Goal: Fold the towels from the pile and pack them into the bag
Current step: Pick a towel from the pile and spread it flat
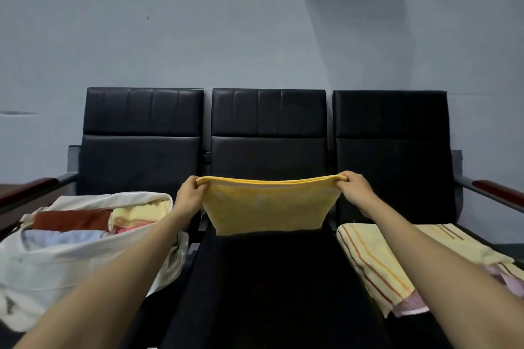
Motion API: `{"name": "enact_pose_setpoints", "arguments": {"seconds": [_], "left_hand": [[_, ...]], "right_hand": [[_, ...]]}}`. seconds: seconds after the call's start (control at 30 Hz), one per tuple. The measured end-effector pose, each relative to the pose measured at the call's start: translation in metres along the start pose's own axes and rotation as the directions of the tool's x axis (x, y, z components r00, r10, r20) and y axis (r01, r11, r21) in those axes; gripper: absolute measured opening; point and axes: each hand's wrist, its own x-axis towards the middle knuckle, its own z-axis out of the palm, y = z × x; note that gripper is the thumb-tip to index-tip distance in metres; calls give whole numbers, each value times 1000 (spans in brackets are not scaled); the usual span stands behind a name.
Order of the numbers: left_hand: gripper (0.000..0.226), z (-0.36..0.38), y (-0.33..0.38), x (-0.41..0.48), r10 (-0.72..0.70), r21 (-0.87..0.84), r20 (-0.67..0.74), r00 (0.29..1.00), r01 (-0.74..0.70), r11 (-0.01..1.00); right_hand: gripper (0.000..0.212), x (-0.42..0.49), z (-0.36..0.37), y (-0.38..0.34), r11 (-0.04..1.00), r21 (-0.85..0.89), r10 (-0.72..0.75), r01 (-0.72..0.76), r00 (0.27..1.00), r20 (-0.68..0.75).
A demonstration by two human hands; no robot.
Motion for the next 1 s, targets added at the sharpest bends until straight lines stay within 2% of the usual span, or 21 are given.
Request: {"name": "enact_pose_setpoints", "arguments": {"seconds": [0.1,0.17,0.3,0.4,0.5,0.63,0.8,1.0], "left_hand": [[13,11,-35,-26,-71,-48,52,996,74,996],[15,21,-57,-45,-85,-21,50,995,86,996],[19,40,-99,-65,-141,133,107,984,127,983],[16,55,-122,-71,-176,230,151,973,139,963],[16,66,-133,-69,-237,266,166,957,188,946],[19,74,-148,-59,-309,287,158,938,256,923],[20,82,-159,-47,-337,312,160,928,276,909],[21,93,-175,-46,-403,421,138,905,315,851]], "right_hand": [[18,-11,13,33,990,23,132,-139,973,187],[24,-20,26,55,977,-50,211,-206,935,285],[32,-44,58,94,955,-225,263,-192,900,347],[36,-56,80,119,921,-337,308,-197,897,316],[41,-57,97,136,906,-324,365,-274,892,267],[44,-49,114,147,896,-328,382,-301,897,222],[48,-33,129,156,874,-393,393,-287,893,221],[33,-32,140,170,851,-498,280,-165,946,165]]}}
